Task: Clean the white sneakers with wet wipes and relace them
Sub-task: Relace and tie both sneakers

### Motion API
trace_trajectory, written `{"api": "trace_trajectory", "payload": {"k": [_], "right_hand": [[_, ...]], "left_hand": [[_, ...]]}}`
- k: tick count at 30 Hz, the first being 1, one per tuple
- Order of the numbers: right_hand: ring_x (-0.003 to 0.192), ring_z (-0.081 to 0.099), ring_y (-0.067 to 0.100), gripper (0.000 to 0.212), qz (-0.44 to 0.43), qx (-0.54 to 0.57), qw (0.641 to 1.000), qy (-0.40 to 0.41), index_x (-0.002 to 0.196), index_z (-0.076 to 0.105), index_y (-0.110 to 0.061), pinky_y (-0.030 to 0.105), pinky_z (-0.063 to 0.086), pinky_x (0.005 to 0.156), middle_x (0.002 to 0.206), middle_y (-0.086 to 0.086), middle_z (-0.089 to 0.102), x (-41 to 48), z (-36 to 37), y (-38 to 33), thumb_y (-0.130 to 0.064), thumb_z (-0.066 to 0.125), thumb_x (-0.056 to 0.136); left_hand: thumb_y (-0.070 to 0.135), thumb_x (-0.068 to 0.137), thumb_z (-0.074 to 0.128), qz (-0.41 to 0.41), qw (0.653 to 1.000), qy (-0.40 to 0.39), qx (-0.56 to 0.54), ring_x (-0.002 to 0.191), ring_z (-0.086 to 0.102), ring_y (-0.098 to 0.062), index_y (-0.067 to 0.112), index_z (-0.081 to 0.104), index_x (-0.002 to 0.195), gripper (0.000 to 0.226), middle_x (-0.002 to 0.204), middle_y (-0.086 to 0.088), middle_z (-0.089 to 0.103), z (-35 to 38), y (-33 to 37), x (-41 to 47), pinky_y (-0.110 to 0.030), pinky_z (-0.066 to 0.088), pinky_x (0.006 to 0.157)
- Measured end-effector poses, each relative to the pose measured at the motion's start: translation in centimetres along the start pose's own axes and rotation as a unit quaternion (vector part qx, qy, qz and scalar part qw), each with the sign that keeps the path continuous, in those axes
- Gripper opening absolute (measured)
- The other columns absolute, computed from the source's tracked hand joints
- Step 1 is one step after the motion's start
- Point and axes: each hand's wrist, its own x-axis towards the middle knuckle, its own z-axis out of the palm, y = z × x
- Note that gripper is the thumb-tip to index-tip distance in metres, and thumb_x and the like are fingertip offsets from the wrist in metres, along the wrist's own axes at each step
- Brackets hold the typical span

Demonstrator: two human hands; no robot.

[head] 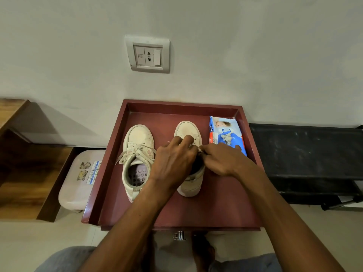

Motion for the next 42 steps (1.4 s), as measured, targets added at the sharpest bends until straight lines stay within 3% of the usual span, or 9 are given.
{"api": "trace_trajectory", "payload": {"k": [5, 12, 19, 21, 26, 31, 34, 37, 42], "right_hand": [[0.107, 0.053, 0.022, 0.028, 0.018, 0.016, 0.999, -0.024, 0.114, 0.057, -0.027, 0.062, 0.030, 0.106, 0.112, -0.001, 0.061, 0.3, -0.1, 0.0, -0.033, 0.036, 0.098], [0.093, 0.057, 0.021, 0.021, 0.020, 0.025, 0.999, -0.033, 0.094, 0.056, -0.029, 0.060, 0.040, 0.098, 0.093, -0.004, 0.060, 0.5, -0.2, 0.0, -0.032, 0.036, 0.090], [0.098, 0.057, 0.023, 0.024, 0.016, 0.012, 1.000, -0.005, 0.099, 0.060, -0.022, 0.059, 0.033, 0.103, 0.099, 0.000, 0.064, 0.1, 0.0, -0.2, -0.032, 0.039, 0.093], [0.100, 0.057, 0.024, 0.023, 0.009, -0.021, 1.000, 0.009, 0.100, 0.059, -0.018, 0.060, 0.030, 0.104, 0.102, 0.003, 0.063, -0.1, 0.2, -0.9, -0.031, 0.041, 0.095], [0.107, 0.057, 0.025, 0.022, 0.001, -0.076, 0.997, 0.030, 0.109, 0.053, -0.020, 0.059, 0.035, 0.104, 0.111, 0.002, 0.061, -0.7, 0.3, -1.6, -0.035, 0.047, 0.094], [0.103, 0.053, 0.021, 0.020, -0.043, -0.060, 0.983, 0.165, 0.103, 0.064, -0.022, 0.041, 0.054, 0.083, 0.115, 0.000, 0.052, -1.9, -0.6, -2.0, -0.036, 0.059, 0.089], [0.115, 0.043, 0.025, 0.027, -0.040, -0.075, 0.994, 0.061, 0.109, 0.066, -0.023, 0.043, 0.052, 0.087, 0.124, 0.003, 0.042, -2.3, -0.3, -2.2, -0.036, 0.056, 0.089], [0.113, 0.049, 0.027, 0.031, -0.046, -0.060, 0.996, -0.045, 0.117, 0.060, -0.024, 0.045, 0.052, 0.091, 0.136, 0.005, 0.036, -1.9, 0.4, -1.8, -0.039, 0.053, 0.091], [0.101, 0.054, 0.021, 0.038, -0.067, -0.021, 0.995, -0.069, 0.118, 0.059, -0.024, 0.041, 0.051, 0.091, 0.121, 0.004, 0.045, -1.6, 0.9, -1.1, -0.050, 0.050, 0.092]], "left_hand": [[0.018, 0.075, 0.082, -0.007, 1.000, 0.012, 0.010, 0.055, 0.059, -0.020, 0.016, 0.064, 0.076, 0.018, 0.077, -0.001, 0.063, 0.0, 0.2, 0.0, -0.026, 0.020, 0.049], [0.011, 0.071, 0.085, -0.030, 0.999, -0.005, -0.034, 0.040, 0.049, -0.023, 0.013, 0.053, 0.072, 0.031, 0.063, -0.005, 0.054, 0.4, 0.3, 0.2, -0.024, 0.020, 0.041], [0.008, 0.074, 0.082, -0.074, 0.994, -0.001, -0.075, 0.034, 0.052, -0.028, 0.010, 0.051, 0.086, 0.033, 0.056, -0.002, 0.058, 0.4, 0.5, 0.4, -0.025, 0.025, 0.039], [0.010, 0.080, 0.076, -0.081, 0.994, -0.011, -0.077, 0.041, 0.058, -0.033, 0.008, 0.052, 0.093, 0.027, 0.062, -0.005, 0.062, 0.4, 0.4, 0.6, -0.028, 0.028, 0.041], [0.019, 0.090, 0.061, -0.120, 0.983, -0.096, -0.103, 0.088, 0.067, -0.040, 0.013, 0.048, 0.122, 0.035, 0.102, -0.007, 0.071, -0.3, -0.5, 1.4, -0.040, 0.044, 0.061], [0.028, 0.089, 0.066, -0.118, 0.975, -0.119, -0.145, 0.102, 0.064, -0.034, 0.017, 0.058, 0.125, 0.038, 0.115, -0.004, 0.070, -0.8, -1.3, 1.7, -0.039, 0.048, 0.073], [0.030, 0.091, 0.065, -0.113, 0.974, -0.120, -0.153, 0.106, 0.065, -0.031, 0.020, 0.060, 0.129, 0.039, 0.120, -0.002, 0.069, -0.9, -1.4, 1.8, -0.039, 0.051, 0.076], [0.031, 0.094, 0.063, -0.109, 0.974, -0.128, -0.154, 0.107, 0.066, -0.029, 0.021, 0.059, 0.132, 0.040, 0.122, -0.001, 0.069, -1.0, -1.5, 1.7, -0.039, 0.053, 0.079], [0.032, 0.092, 0.064, -0.106, 0.967, -0.154, -0.173, 0.109, 0.065, -0.028, 0.022, 0.061, 0.132, 0.042, 0.123, -0.002, 0.069, -1.0, -1.9, 1.8, -0.041, 0.055, 0.083]]}}
